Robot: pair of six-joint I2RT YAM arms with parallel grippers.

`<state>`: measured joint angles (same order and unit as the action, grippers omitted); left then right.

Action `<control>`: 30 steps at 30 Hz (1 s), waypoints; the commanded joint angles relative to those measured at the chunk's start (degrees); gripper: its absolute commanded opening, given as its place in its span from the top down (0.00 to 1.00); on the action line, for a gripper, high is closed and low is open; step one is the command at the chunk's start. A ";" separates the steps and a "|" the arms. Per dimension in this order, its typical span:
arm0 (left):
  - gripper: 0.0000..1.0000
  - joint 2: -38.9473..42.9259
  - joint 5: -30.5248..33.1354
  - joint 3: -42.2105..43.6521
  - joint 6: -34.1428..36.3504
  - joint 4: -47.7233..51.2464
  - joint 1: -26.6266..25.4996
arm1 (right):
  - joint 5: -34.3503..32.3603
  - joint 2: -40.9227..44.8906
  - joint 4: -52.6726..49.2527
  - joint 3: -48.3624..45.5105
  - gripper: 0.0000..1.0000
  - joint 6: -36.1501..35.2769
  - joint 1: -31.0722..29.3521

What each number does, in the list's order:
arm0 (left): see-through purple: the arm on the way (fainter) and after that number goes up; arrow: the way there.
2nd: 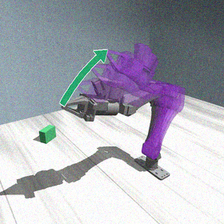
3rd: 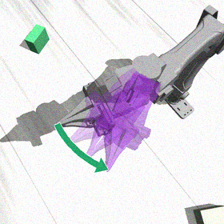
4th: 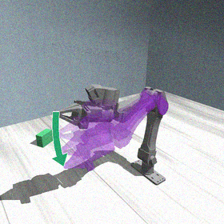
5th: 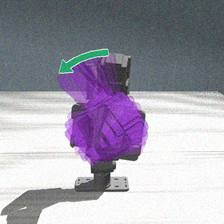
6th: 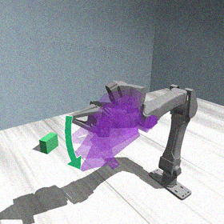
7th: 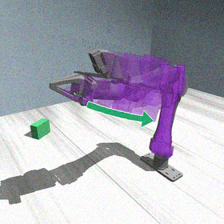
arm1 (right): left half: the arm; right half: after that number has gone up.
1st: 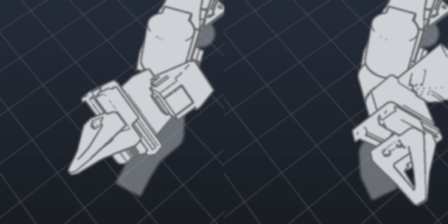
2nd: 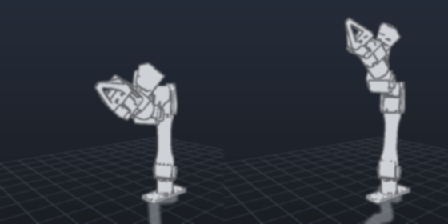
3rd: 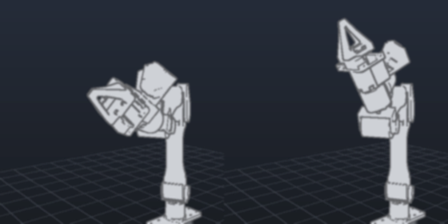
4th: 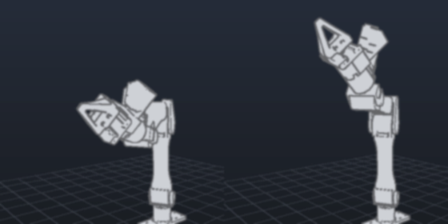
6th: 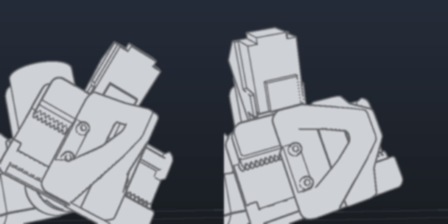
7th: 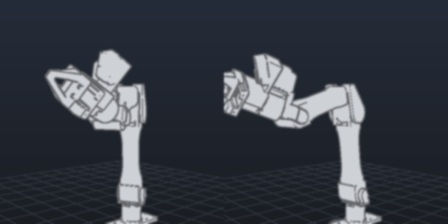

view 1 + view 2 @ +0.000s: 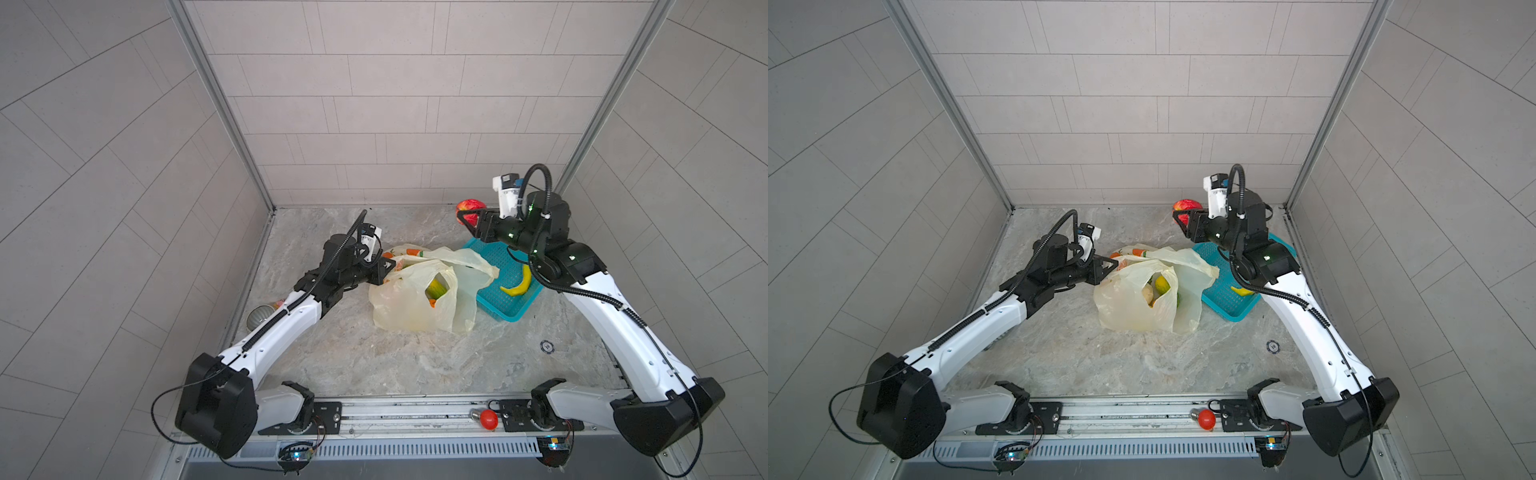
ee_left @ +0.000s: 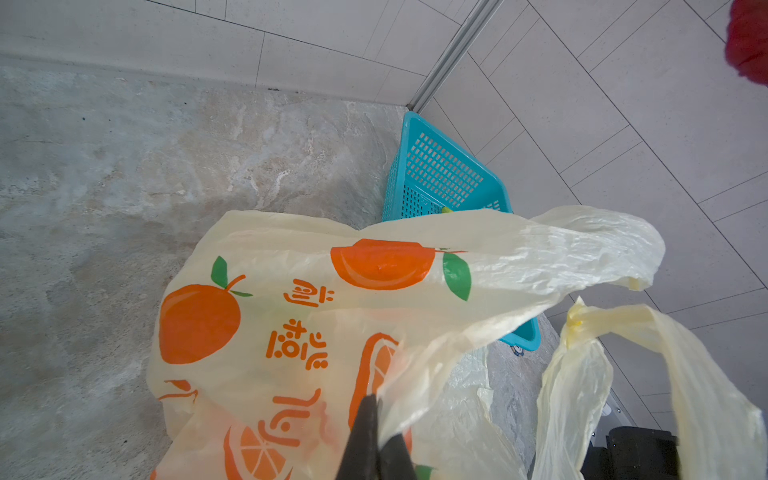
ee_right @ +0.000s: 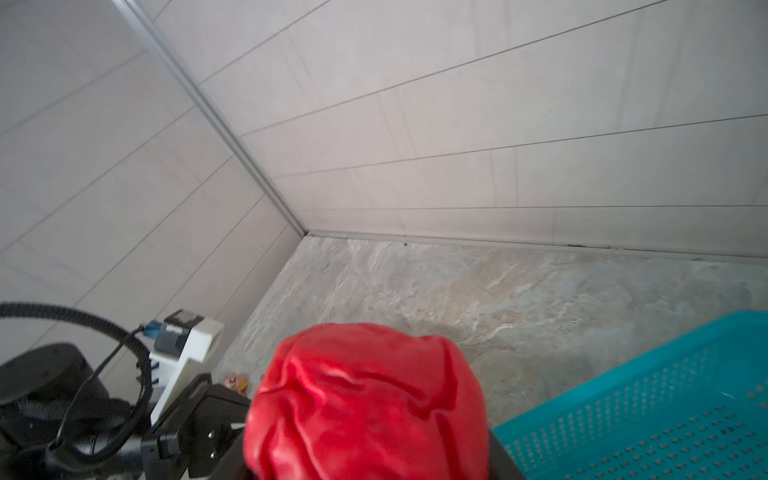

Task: Place the fruits into the plastic bag
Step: 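Carry the red apple into the held-open bag and open the right gripper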

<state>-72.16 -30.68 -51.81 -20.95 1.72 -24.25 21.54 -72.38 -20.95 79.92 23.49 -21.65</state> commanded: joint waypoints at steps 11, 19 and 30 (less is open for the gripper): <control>1.00 2.20 0.68 -0.15 0.64 0.42 0.19 | -0.19 -5.01 -12.96 -0.77 0.48 -16.33 -16.12; 1.00 1.81 0.71 -0.32 0.71 0.51 0.17 | 2.49 -3.21 -16.08 -7.07 0.48 -16.32 -18.91; 1.00 3.05 0.62 -0.32 1.78 1.79 0.17 | -7.39 -9.10 -9.40 -15.38 0.45 -15.03 -17.60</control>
<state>-70.72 -30.28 -51.81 -20.51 3.38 -24.25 18.83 -79.79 -32.73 65.12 8.82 -39.57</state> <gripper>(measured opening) 0.056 0.551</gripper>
